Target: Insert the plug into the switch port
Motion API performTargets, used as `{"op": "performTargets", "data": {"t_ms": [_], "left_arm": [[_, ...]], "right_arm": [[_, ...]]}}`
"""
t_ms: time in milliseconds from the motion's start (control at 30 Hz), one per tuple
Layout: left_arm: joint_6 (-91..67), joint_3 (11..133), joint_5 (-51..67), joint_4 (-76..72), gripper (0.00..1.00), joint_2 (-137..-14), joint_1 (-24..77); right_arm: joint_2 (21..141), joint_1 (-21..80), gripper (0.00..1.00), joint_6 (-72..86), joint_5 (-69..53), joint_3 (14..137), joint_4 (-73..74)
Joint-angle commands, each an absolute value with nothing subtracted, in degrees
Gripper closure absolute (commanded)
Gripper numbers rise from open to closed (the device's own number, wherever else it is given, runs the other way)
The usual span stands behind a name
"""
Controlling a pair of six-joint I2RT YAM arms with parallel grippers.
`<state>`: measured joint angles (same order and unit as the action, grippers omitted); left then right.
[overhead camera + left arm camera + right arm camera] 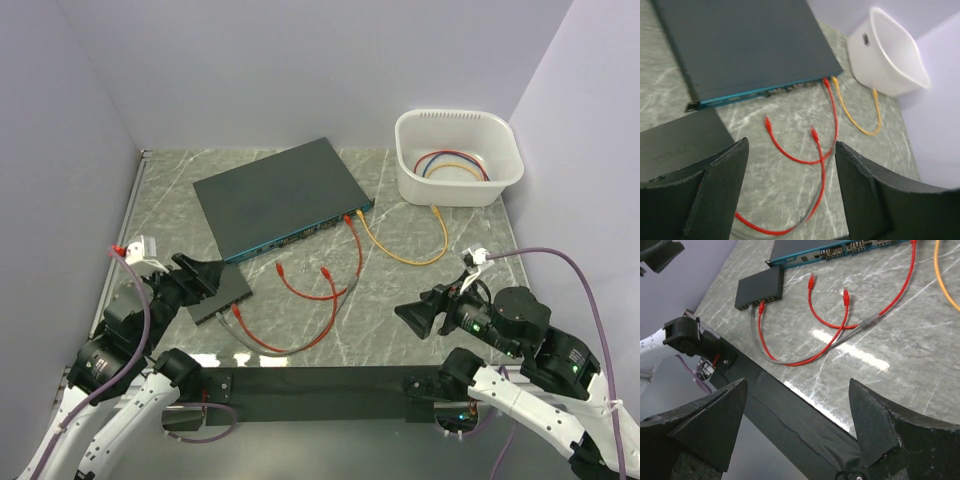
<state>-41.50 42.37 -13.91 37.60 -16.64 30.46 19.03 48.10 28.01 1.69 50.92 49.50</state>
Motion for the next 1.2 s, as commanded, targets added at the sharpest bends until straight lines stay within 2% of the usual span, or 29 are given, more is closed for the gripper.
{"op": "performTargets", "data": {"t_ms": [0, 67, 167, 400, 1167], "left_arm": [[-44.98, 43.85, -24.12, 40.23, 0.26, -17.48, 30.06], [-53.32, 46.66, -34.30, 49.02, 0.26, -19.51, 30.06], [-58.71, 47.99, -38.40, 53.70, 0.26, -20.13, 30.06], [-61.26, 48.43, -41.22, 55.99, 0.25, -19.07, 30.06], [-59.15, 47.37, -39.55, 53.79, 0.23, -18.11, 30.06]], "right_arm": [[20.39, 49.04, 0.11, 26.98, 0.18, 50.36, 46.67], [20.39, 49.13, 0.11, 27.07, 0.18, 50.19, 46.76], [20.30, 49.39, 0.11, 27.07, 0.53, 50.10, 46.84], [20.48, 49.75, 0.11, 27.25, 1.49, 49.92, 46.76], [20.13, 50.01, 0.10, 27.60, 2.90, 49.48, 46.67]]}}
